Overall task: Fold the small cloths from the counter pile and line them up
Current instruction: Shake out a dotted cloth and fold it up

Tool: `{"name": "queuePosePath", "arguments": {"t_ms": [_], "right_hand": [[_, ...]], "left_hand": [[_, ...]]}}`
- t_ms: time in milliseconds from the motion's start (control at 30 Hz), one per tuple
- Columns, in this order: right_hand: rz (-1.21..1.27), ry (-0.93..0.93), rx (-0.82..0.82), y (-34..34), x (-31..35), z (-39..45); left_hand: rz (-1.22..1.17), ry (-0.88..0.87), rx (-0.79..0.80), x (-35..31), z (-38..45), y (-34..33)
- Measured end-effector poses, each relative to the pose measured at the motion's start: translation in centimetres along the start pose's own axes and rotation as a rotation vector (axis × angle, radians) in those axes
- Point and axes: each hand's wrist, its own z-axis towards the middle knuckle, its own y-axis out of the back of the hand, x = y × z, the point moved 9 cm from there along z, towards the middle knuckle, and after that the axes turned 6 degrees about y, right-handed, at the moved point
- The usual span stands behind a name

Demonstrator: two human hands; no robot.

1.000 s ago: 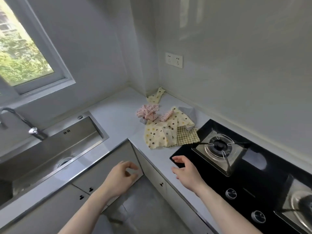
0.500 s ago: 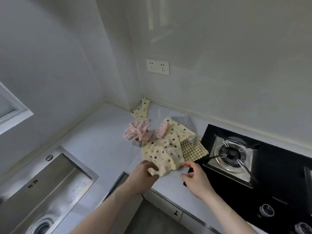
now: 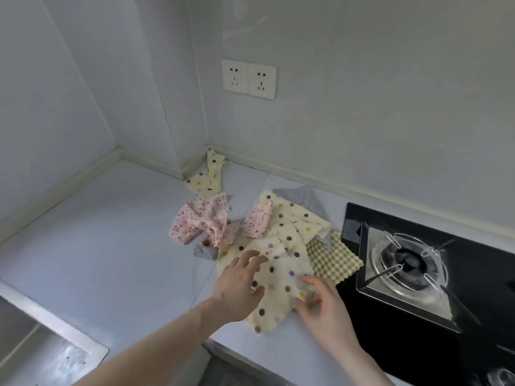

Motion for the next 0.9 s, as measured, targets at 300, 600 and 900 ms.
{"name": "queuePosePath", "arguments": {"t_ms": [300, 600, 900], "right_hand": [[-0.137, 0.178, -0.253, -2.2, -2.5, -1.0], [-0.112, 0.356, -0.396, -2.6, -2.4, -1.8], [-0.230, 0.457, -0.447, -3.3, -2.2, -2.8]], "left_hand": [[-0.019, -0.206, -0.238, 2.6, 0.7, -3.6], [0.098, -0.384, -0.410, 2.2, 0.0, -3.9], [0.111, -0.401, -0.613, 3.0, -1.0, -3.6]]}}
